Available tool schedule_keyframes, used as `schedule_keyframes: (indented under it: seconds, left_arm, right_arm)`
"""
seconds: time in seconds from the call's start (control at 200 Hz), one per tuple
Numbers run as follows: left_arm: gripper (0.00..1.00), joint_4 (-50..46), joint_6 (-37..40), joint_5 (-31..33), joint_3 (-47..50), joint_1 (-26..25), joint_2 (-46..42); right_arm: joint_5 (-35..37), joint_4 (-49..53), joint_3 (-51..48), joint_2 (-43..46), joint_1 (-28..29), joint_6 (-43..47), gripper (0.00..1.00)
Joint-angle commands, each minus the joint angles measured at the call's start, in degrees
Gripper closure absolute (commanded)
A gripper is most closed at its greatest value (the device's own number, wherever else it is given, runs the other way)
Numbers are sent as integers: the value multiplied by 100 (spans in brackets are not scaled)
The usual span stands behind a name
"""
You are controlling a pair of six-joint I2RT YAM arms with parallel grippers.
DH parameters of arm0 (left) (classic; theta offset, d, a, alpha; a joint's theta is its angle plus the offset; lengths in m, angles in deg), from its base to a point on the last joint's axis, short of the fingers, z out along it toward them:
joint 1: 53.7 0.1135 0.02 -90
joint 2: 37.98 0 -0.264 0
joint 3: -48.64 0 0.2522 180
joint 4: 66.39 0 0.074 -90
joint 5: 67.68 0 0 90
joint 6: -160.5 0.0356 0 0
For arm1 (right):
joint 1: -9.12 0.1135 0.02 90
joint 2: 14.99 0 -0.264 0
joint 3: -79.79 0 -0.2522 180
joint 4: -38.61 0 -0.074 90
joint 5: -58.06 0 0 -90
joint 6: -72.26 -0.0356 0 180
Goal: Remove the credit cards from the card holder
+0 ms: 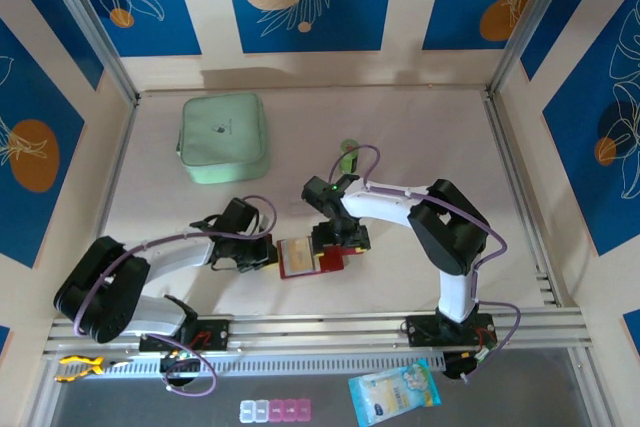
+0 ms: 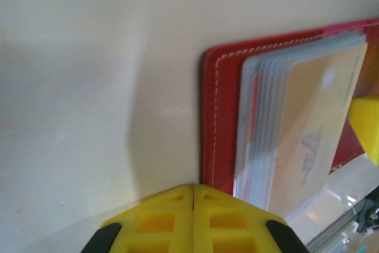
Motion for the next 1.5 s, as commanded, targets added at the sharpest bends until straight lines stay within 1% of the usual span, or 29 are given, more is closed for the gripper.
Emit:
schedule_keyframes:
  seconds: [0.0,0.07,0.21,0.28,0.36,0.485,0.69,0.76,0.965,1.135,1.25,1.351,1.381,1.421,1.496]
  left_arm:
    - [100,-551,182,109,-260,-66,-104]
    - [100,-609,117,208,-320,-67,-219]
    - [98,-896,-36,718,-440,-61,-729]
    - [98,-860,-214,794,-471,-66,-935]
    - [98,-640,-399,741,-458,-60,-1019]
    - [97,-243,-569,579,-370,-63,-811]
    - [96,-23,-656,407,-396,-84,-640]
    - [96,37,-682,356,-409,-96,-632]
    - [96,117,-788,409,-415,-162,-535]
    - [97,220,-816,393,-475,-316,-319]
    - [97,417,-870,335,-466,-399,-169]
    - [99,456,-864,302,-484,-467,-56]
    - [99,457,-863,303,-484,-478,-37]
    - [99,445,-856,302,-475,-502,-13]
    - [99,432,-864,342,-443,-541,-10]
  right_arm:
    - [-259,-34,-257,-73,50,-43,11]
    - [-249,17,-227,-28,98,-113,11]
    - [-259,87,-182,7,153,-231,11]
    - [-268,110,-189,26,169,-281,11]
    - [-255,164,-191,9,167,-282,11]
    - [-232,246,-215,28,158,-302,11]
    - [-291,225,-131,47,128,-325,14]
    - [-282,197,-90,173,147,-321,17]
    - [-244,-22,-77,674,181,-305,18]
    - [-564,-398,-109,960,170,-256,19]
    - [-974,-938,-262,1041,179,-332,24]
    - [-1472,-1559,-499,1089,182,-427,30]
    - [-1591,-1728,-573,1110,182,-466,34]
    - [-1692,-1906,-654,1120,183,-509,40]
    - [-1766,-2032,-724,1062,182,-537,50]
